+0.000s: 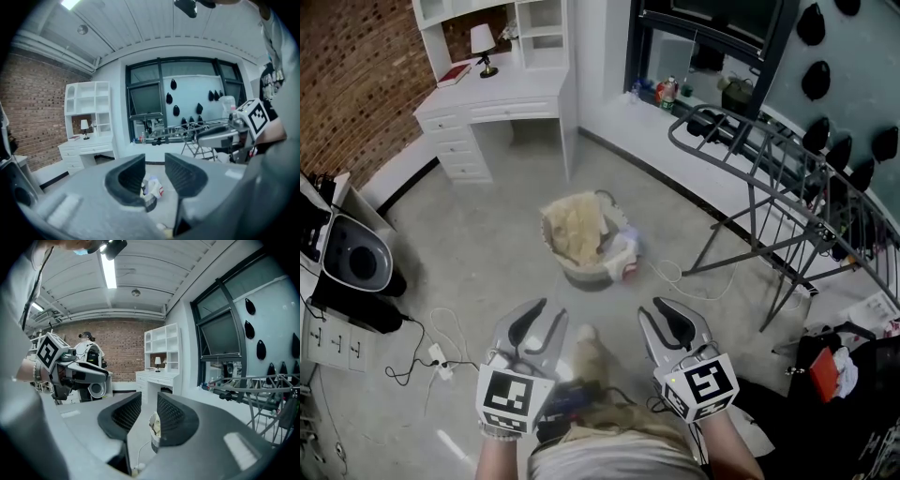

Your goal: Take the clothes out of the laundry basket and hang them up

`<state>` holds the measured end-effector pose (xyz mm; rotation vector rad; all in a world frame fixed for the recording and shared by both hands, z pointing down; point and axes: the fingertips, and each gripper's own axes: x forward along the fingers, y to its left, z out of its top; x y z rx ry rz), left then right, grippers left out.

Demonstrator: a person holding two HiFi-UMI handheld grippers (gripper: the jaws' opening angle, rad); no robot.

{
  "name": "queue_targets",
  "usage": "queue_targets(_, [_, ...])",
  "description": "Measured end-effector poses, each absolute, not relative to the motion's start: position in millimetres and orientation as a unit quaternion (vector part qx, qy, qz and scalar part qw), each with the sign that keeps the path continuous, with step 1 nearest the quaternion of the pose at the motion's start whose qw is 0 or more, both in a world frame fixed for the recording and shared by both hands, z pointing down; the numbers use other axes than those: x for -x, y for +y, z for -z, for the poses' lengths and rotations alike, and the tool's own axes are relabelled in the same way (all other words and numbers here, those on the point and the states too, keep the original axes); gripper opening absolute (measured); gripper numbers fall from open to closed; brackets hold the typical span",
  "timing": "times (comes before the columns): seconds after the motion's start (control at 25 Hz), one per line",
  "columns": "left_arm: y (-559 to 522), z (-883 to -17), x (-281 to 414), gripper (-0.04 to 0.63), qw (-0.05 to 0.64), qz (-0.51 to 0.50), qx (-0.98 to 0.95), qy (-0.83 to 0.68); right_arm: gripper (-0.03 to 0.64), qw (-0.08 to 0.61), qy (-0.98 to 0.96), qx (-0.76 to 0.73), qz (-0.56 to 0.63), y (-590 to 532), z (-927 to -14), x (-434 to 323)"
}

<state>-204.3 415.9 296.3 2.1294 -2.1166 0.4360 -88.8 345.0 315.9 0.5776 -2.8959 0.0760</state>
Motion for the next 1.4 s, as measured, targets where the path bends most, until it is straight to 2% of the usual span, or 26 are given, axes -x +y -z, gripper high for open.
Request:
queue_targets(0.32, [355.7, -311.4, 257.9, 0.123, 0.056, -0.142, -0.699, -0.699, 0.092, 0.099, -0.975, -0.196, -0.027, 286.7, -329.6, 133.0])
queue_targets(0.76, [240.6, -325.1, 385.1, 0.130, 0.090, -0.149, -0.701, -0.691, 0.092, 0.120, -0.974, -0.187, -0.044, 169.2, -330.3, 258.6])
queue_targets(1.12, [162.9, -351.5, 478.0, 0.137, 0.114, -0.153, -0.694, -0.694, 0.107, 0.158, -0.971, -0.170, -0.058, 90.2, -357.2, 347.7])
queue_targets(1.4, [126.3, -388.1, 524.3, 0.137, 0.139, -0.157, -0.689, -0.694, 0.107, 0.187, -0.968, -0.161, -0.049, 57.0, -389.5, 388.4])
